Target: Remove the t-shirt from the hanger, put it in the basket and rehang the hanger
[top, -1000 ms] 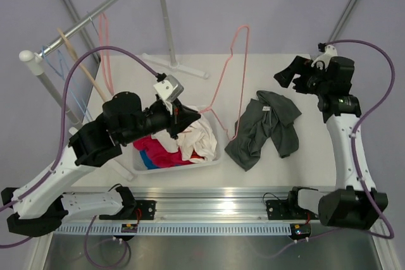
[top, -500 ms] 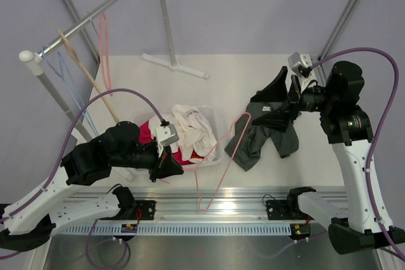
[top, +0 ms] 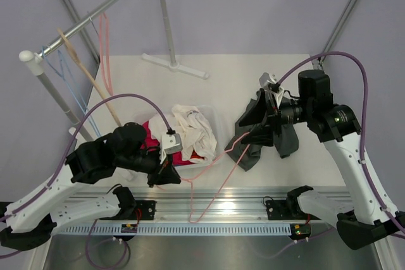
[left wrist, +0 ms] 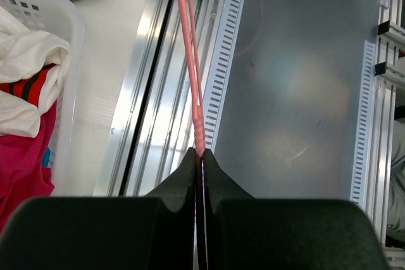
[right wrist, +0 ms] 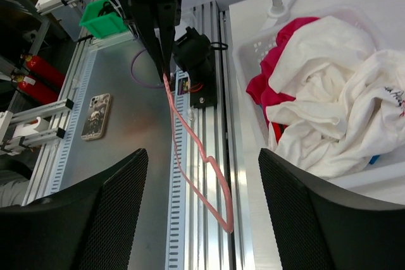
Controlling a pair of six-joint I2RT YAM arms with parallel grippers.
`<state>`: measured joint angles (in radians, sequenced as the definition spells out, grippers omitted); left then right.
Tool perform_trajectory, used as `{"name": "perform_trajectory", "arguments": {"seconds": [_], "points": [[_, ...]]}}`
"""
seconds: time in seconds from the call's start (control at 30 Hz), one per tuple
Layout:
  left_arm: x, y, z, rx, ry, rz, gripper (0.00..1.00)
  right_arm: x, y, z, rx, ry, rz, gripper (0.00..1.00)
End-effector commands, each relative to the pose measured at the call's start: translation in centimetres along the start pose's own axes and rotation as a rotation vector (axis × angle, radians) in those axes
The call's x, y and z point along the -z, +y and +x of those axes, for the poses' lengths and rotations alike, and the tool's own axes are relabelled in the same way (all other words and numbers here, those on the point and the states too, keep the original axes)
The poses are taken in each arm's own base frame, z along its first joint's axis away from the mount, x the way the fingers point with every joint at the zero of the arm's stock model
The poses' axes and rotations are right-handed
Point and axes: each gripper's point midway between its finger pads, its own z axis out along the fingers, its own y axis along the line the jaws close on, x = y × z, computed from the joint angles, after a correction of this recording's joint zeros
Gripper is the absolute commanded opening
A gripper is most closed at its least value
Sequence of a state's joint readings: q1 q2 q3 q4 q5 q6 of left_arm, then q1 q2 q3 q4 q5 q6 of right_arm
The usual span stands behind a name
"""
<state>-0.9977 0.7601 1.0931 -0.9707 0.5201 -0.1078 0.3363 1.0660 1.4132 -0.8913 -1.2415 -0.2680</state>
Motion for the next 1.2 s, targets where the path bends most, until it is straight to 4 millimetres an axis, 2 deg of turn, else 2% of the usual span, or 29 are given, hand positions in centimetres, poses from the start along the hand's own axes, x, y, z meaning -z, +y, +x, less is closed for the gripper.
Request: {"name": "perform_trajectory", "arguments": {"seconds": [0.0, 0.07, 0.1, 0.17, 0.23, 0.33, 0.57, 0.6, 0.63, 0.67, 0.73, 0.77, 0.9, 0.93, 0.97, 1.0, 1.03, 1.07, 1.13, 1.17], "points": [[0.0, -0.7, -1.1, -0.059, -0.003, 0.043, 0.00, -0.7, -1.0, 2.8, -0.073, 0.068, 0.045, 0.74], [-0.1, -0.4, -1.4, -0.067, 0.000, 0.029, 0.00, -1.0, -0.9, 3.5, -0.080, 0.087, 0.053, 0.69], [-0.2, -0.4, -1.6, -0.070, 0.004, 0.037, 0.00, -1.2, -1.0, 3.9, -0.098, 0.093, 0.055, 0.61], [-0.3, -0.5, -1.9, -0.077, 0.010, 0.041, 0.00, -1.4, -1.5, 4.4, -0.113, 0.111, 0.081, 0.56], [-0.2, -0.5, -2.5, -0.087, 0.004, 0.042, 0.00, -1.7, -2.0, 5.4, -0.145, 0.148, 0.114, 0.55], [-0.3, -0.6, -3.1, -0.095, 0.008, 0.043, 0.00, -2.1, -1.6, 6.4, -0.147, 0.184, 0.109, 0.51], [-0.5, -0.2, -3.3, -0.078, 0.044, 0.030, 0.00, -2.8, -1.2, 8.6, -0.154, 0.254, 0.141, 0.48], [-0.5, -0.2, -3.3, -0.076, 0.047, 0.028, 0.00, -2.9, -1.8, 8.9, -0.158, 0.264, 0.166, 0.45], [-0.6, -0.2, -3.3, -0.075, 0.050, 0.031, 0.00, -2.9, -2.0, 9.0, -0.163, 0.267, 0.180, 0.35], [-0.6, -0.2, -3.3, -0.073, 0.050, 0.028, 0.00, -3.0, -2.4, 9.0, -0.170, 0.266, 0.191, 0.31], [-0.4, -0.2, -3.5, -0.079, 0.043, 0.022, 0.00, -3.1, -2.3, 8.9, -0.164, 0.259, 0.183, 0.21], [-0.3, -0.1, -3.6, -0.079, 0.039, 0.013, 0.00, -3.2, -2.4, 8.6, -0.149, 0.245, 0.181, 0.01], [0.3, -0.1, -4.7, -0.097, 0.006, -0.010, 0.00, -3.3, -1.6, 7.8, -0.112, 0.202, 0.142, 0.00], [0.4, -0.2, -5.1, -0.099, -0.002, -0.012, 0.07, -3.3, -1.3, 7.6, -0.102, 0.193, 0.130, 0.00], [0.5, -0.3, -5.4, -0.099, -0.008, -0.012, 0.39, -3.3, -1.0, 7.2, -0.085, 0.180, 0.123, 0.00], [0.9, -0.6, -6.1, -0.102, -0.027, -0.011, 0.55, -3.0, -0.4, 6.8, -0.066, 0.164, 0.113, 0.00], [1.1, -0.9, -6.4, -0.106, -0.039, -0.005, 0.65, -2.9, 0.0, 6.2, -0.041, 0.148, 0.106, 0.00], [1.3, -1.0, -6.8, -0.107, -0.047, -0.009, 0.80, -2.6, 1.0, 5.6, -0.008, 0.122, 0.083, 0.00], [2.1, -1.3, -8.2, -0.120, -0.089, -0.024, 0.97, -2.1, 2.2, 4.7, 0.039, 0.088, 0.061, 0.00], [2.5, -1.0, -8.7, -0.124, -0.109, -0.056, 0.99, -1.7, 3.2, 4.2, 0.066, 0.068, 0.053, 0.00]]}}
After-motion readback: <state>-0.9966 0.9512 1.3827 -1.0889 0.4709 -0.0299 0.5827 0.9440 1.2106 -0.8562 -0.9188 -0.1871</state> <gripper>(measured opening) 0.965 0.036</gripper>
